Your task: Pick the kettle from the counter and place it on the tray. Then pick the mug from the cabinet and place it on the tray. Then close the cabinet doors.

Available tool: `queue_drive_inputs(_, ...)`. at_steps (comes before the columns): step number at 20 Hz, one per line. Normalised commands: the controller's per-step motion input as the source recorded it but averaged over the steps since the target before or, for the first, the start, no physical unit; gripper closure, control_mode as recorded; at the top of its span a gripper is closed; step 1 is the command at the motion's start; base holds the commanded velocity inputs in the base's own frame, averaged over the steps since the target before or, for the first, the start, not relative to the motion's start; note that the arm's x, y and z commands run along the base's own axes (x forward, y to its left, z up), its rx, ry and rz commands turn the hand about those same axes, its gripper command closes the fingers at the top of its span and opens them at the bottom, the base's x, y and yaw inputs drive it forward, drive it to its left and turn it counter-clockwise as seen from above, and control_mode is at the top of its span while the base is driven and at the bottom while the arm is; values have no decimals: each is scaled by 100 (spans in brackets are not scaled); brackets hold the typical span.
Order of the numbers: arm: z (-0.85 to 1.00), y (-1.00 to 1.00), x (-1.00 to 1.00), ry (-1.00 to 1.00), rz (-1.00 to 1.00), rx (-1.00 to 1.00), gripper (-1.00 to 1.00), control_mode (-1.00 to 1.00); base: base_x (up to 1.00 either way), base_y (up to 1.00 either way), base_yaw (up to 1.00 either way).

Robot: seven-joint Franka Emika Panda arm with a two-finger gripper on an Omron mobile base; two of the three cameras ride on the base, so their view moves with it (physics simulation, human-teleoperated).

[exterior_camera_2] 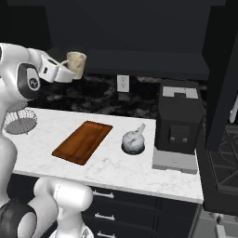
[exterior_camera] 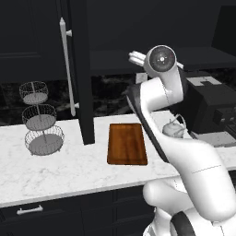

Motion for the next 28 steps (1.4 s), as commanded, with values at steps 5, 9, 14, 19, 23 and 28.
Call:
queue_drive_inputs(5,-67,17,-49,11,-5,-1,100,-100,0,0,0)
queue_drive_inputs(9,-88,15,-7,13,-6,-2,100,-100,0,0,0)
queue_drive_inputs(14,-88,8,0,10,-3,0,100,-100,0,0,0)
queue_drive_inputs(19,-82,17,10,9,-6,0,100,-100,0,0,0)
queue_drive_inputs(23,-71,31,39,9,-12,0,100,-100,0,0,0)
queue_drive_inputs(28,-61,25,58,4,-16,0,100,-100,0,0,0)
